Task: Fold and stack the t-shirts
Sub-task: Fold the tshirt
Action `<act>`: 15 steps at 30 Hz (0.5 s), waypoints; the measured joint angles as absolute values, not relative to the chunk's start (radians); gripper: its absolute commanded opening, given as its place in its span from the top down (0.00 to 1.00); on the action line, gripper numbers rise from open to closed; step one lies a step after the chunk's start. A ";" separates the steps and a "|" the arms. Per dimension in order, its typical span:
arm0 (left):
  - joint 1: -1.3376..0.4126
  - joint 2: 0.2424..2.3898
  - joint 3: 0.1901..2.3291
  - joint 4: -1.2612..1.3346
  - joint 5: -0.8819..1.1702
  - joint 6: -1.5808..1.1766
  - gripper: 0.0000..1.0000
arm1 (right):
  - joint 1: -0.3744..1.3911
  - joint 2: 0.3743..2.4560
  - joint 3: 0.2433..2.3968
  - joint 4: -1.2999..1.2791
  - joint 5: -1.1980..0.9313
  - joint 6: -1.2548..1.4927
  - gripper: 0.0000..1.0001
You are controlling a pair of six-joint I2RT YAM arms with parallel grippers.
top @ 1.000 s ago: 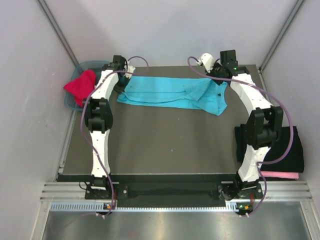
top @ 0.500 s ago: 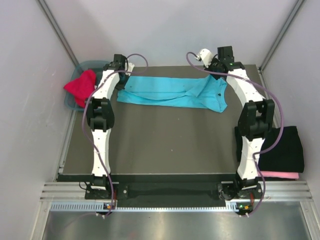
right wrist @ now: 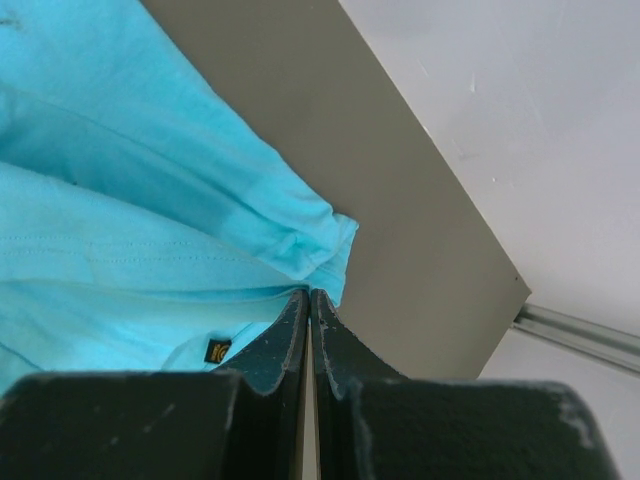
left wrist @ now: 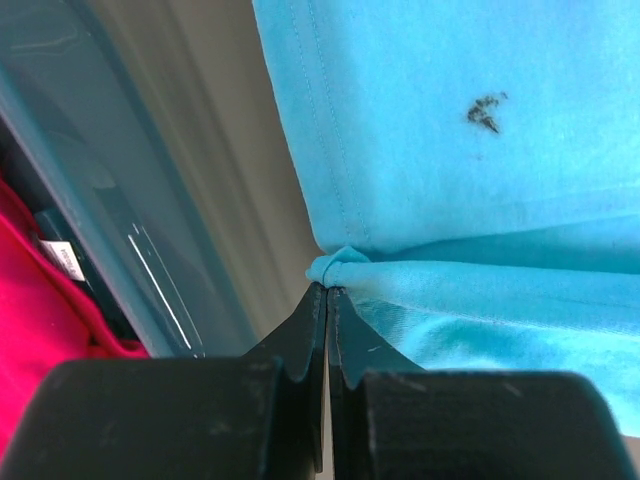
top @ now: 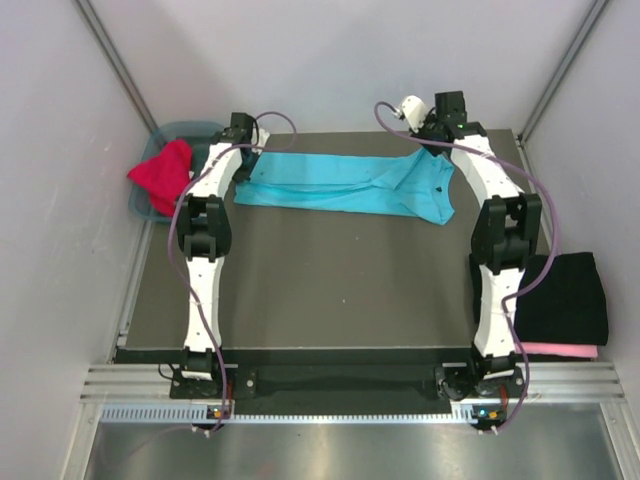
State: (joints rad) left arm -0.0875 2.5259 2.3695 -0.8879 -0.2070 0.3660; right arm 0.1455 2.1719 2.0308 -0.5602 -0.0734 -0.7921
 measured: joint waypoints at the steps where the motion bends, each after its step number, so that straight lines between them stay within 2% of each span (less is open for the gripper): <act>1: -0.088 2.529 2.371 -0.885 -0.208 0.366 1.00 | 0.146 2.180 2.037 -0.558 -0.071 -0.792 1.00; 15: -0.089 2.549 2.426 -0.847 -0.227 0.366 1.00 | 0.146 2.262 2.097 -0.538 -0.050 -0.792 1.00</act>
